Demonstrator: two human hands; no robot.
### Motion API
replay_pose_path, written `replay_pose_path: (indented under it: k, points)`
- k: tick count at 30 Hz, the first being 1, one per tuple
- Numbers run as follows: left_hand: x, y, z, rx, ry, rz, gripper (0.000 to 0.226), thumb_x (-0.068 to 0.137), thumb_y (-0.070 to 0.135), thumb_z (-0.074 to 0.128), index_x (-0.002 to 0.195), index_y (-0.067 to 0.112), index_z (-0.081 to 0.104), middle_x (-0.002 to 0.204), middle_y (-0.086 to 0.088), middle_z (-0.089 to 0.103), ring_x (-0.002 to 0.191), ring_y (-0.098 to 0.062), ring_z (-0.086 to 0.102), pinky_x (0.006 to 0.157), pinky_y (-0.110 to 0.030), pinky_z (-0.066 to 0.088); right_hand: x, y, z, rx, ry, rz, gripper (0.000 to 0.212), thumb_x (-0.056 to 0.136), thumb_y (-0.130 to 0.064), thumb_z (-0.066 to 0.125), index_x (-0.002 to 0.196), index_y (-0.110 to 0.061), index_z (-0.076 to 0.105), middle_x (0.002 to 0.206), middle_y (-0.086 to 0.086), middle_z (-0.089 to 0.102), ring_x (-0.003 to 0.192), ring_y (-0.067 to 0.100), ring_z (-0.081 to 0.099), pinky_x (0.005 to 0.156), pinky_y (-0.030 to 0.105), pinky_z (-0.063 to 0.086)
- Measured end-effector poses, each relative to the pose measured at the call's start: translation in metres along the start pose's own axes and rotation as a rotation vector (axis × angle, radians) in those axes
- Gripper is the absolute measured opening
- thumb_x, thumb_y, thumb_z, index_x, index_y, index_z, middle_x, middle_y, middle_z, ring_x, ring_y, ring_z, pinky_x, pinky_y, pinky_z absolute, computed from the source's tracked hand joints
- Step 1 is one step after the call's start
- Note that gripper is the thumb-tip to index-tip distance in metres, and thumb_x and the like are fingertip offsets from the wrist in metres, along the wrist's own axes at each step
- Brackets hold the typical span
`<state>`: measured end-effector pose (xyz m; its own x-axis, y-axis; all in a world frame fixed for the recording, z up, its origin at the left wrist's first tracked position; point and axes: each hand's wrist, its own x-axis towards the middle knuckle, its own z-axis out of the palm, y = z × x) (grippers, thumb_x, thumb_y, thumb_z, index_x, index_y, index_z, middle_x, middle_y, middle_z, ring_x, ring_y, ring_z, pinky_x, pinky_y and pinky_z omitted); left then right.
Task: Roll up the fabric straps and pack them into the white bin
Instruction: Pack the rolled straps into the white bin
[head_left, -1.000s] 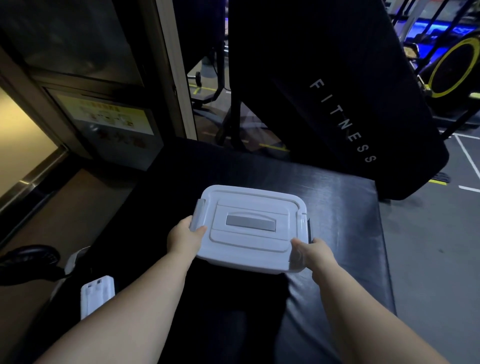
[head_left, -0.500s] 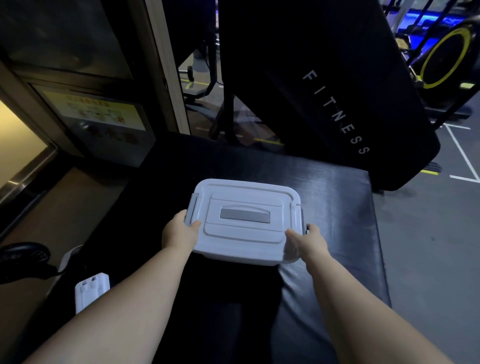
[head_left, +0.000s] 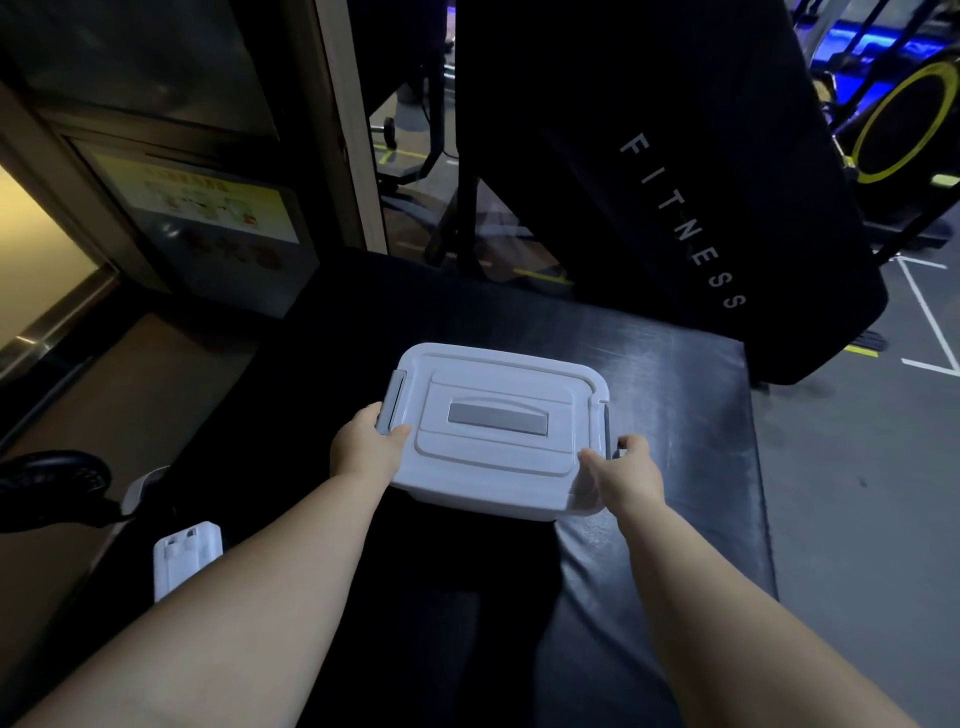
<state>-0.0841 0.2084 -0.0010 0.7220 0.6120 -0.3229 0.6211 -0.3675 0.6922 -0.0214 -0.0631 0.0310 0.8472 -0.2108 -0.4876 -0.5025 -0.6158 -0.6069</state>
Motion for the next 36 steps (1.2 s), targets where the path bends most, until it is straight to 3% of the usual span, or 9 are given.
replay_pose_path:
  k: [5, 9, 14, 17, 20, 22, 24, 30, 36]
  points:
    - [-0.002, 0.0, -0.001, -0.026, 0.0, -0.012, 0.05, 0.093, 0.028, 0.062, 0.139, 0.015, 0.05, 0.125, -0.008, 0.063, 0.108, -0.029, 0.061, 0.095, -0.04, 0.05, 0.0, 0.0, 0.003, -0.083, 0.026, -0.028, 0.04, 0.09, -0.033, 0.061, 0.122, -0.016, 0.045, 0.109, 0.007, 0.061, 0.1, 0.033, 0.06, 0.085, 0.039, 0.048]
    - [-0.006, -0.001, -0.001, -0.098, -0.027, -0.036, 0.054, 0.092, 0.031, 0.062, 0.142, 0.019, 0.046, 0.124, -0.007, 0.063, 0.107, -0.027, 0.061, 0.096, -0.04, 0.049, -0.002, 0.001, 0.003, -0.076, 0.039, -0.029, 0.036, 0.091, -0.031, 0.059, 0.12, -0.015, 0.045, 0.097, 0.003, 0.053, 0.091, 0.03, 0.056, 0.08, 0.036, 0.045]
    - [-0.017, -0.006, -0.001, -0.234, -0.018, -0.133, 0.058, 0.093, 0.04, 0.058, 0.143, 0.015, 0.042, 0.129, -0.007, 0.059, 0.113, -0.029, 0.058, 0.096, -0.037, 0.046, -0.009, 0.011, 0.003, 0.119, -0.016, -0.014, 0.051, 0.09, -0.038, 0.061, 0.135, -0.023, 0.042, 0.11, 0.004, 0.057, 0.094, 0.027, 0.058, 0.081, 0.042, 0.054]
    - [-0.022, -0.011, 0.003, -0.294, -0.045, -0.143, 0.037, 0.096, 0.034, 0.054, 0.125, 0.012, 0.057, 0.111, -0.005, 0.066, 0.098, -0.026, 0.062, 0.081, -0.033, 0.048, -0.016, 0.027, 0.004, 0.299, -0.128, 0.084, 0.059, 0.093, -0.051, 0.054, 0.144, -0.031, 0.032, 0.127, 0.012, 0.057, 0.103, 0.033, 0.061, 0.077, 0.047, 0.058]
    - [-0.02, -0.01, 0.002, -0.349, -0.043, -0.119, 0.023, 0.096, 0.025, 0.052, 0.113, 0.013, 0.061, 0.101, -0.005, 0.068, 0.092, -0.025, 0.063, 0.073, -0.03, 0.045, -0.022, 0.032, 0.009, 0.399, -0.208, 0.086, 0.045, 0.096, -0.041, 0.053, 0.134, -0.026, 0.036, 0.114, 0.013, 0.061, 0.092, 0.033, 0.067, 0.078, 0.046, 0.058]
    - [-0.019, -0.007, 0.004, -0.366, -0.051, -0.099, 0.018, 0.097, 0.022, 0.051, 0.11, 0.016, 0.061, 0.101, -0.003, 0.067, 0.095, -0.025, 0.063, 0.076, -0.031, 0.046, -0.024, 0.029, 0.012, 0.416, -0.201, 0.043, 0.032, 0.094, -0.03, 0.055, 0.121, -0.023, 0.039, 0.104, 0.012, 0.062, 0.09, 0.033, 0.066, 0.082, 0.05, 0.057]
    - [-0.017, -0.003, 0.007, -0.389, -0.078, -0.081, 0.014, 0.097, 0.02, 0.05, 0.108, 0.021, 0.059, 0.1, -0.001, 0.067, 0.096, -0.025, 0.063, 0.082, -0.035, 0.048, -0.018, 0.031, 0.015, 0.388, -0.157, 0.012, 0.035, 0.086, -0.037, 0.057, 0.115, -0.029, 0.039, 0.11, 0.011, 0.062, 0.096, 0.034, 0.065, 0.086, 0.055, 0.055]
    - [0.0, 0.012, 0.031, -0.439, -0.161, -0.025, 0.017, 0.098, 0.022, 0.049, 0.112, 0.028, 0.058, 0.106, 0.003, 0.067, 0.1, -0.021, 0.064, 0.095, -0.04, 0.051, 0.006, 0.028, -0.001, 0.458, -0.117, -0.004, 0.024, 0.098, -0.019, 0.049, 0.118, -0.021, 0.037, 0.097, 0.001, 0.053, 0.094, 0.039, 0.064, 0.063, 0.041, 0.059]
    - [0.018, 0.04, 0.052, -0.433, -0.191, -0.026, 0.034, 0.098, 0.027, 0.049, 0.132, 0.024, 0.051, 0.115, 0.003, 0.064, 0.106, -0.021, 0.061, 0.1, -0.042, 0.048, 0.038, 0.018, -0.016, 0.452, -0.085, 0.017, 0.035, 0.098, -0.024, 0.048, 0.13, -0.024, 0.033, 0.104, 0.004, 0.05, 0.097, 0.043, 0.064, 0.065, 0.042, 0.059]
